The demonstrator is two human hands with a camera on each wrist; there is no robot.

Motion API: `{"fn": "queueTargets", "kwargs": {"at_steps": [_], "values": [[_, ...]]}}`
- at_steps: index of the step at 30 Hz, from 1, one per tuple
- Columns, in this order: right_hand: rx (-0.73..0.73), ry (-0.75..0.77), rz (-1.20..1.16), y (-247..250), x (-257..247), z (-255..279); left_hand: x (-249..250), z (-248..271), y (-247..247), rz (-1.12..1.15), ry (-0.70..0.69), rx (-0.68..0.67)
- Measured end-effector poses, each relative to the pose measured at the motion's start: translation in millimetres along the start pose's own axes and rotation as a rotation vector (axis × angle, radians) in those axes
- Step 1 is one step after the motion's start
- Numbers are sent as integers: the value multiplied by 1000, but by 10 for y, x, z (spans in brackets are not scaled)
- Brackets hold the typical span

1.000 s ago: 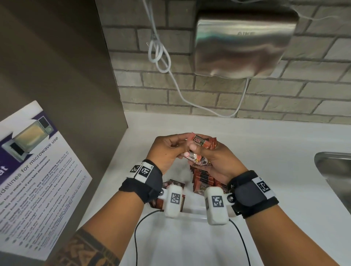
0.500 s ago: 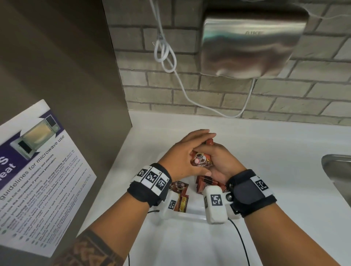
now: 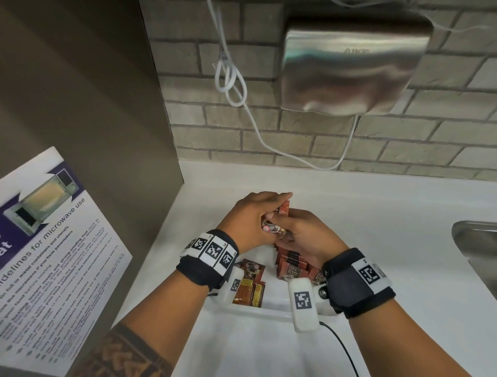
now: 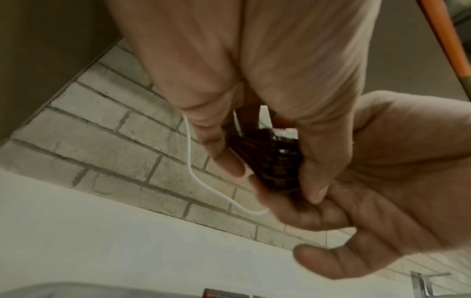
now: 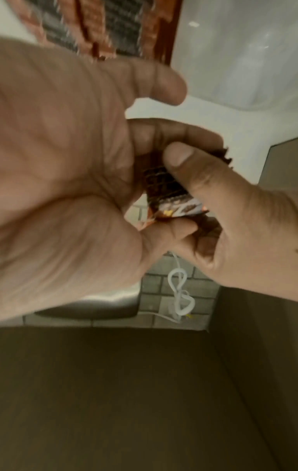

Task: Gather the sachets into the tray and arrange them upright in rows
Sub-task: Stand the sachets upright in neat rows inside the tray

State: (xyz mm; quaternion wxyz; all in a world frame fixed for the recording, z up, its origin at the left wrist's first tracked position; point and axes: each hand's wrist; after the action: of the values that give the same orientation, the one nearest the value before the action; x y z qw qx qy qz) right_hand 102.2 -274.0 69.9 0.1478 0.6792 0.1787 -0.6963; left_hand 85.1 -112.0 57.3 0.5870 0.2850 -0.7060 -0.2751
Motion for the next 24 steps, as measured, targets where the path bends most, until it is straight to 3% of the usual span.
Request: {"fn": "queueTargets", "kwargs": {"at_steps": [3,6,9,11,14,17,21,24], "values": [[40,104,131,16,-18,-8,-27,-25,-4,40,23,1],[55,115,106,5,-56,9,3,-47,56,220,152,-86],[31,132,57,7,-114,38,54,-51,109,585,402,-109],[14,154,45,-24,-133,37,92,-28,103,965,555,-223],[-8,219,50,-108,-147,38,147,0,93,1304,576,-412],[9,293,175,-129,-139,29,167,9,116,1313,503,-411],[107,357,551,-63,-14,-37,144,3,141,1250,508,-337],[207,326,480,-5,-138,-29,86,23,147,1208,486,-308]]}}
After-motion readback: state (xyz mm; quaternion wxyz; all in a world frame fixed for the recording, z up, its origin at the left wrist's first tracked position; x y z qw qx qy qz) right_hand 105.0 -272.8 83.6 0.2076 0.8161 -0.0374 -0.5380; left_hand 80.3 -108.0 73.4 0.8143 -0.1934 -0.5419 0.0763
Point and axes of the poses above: each hand's wrist, its own z-axis away from the middle knuckle, its own y-axis out of the back of the hand, x = y × z, and after that the axes turned 15 degrees about y, right-handed
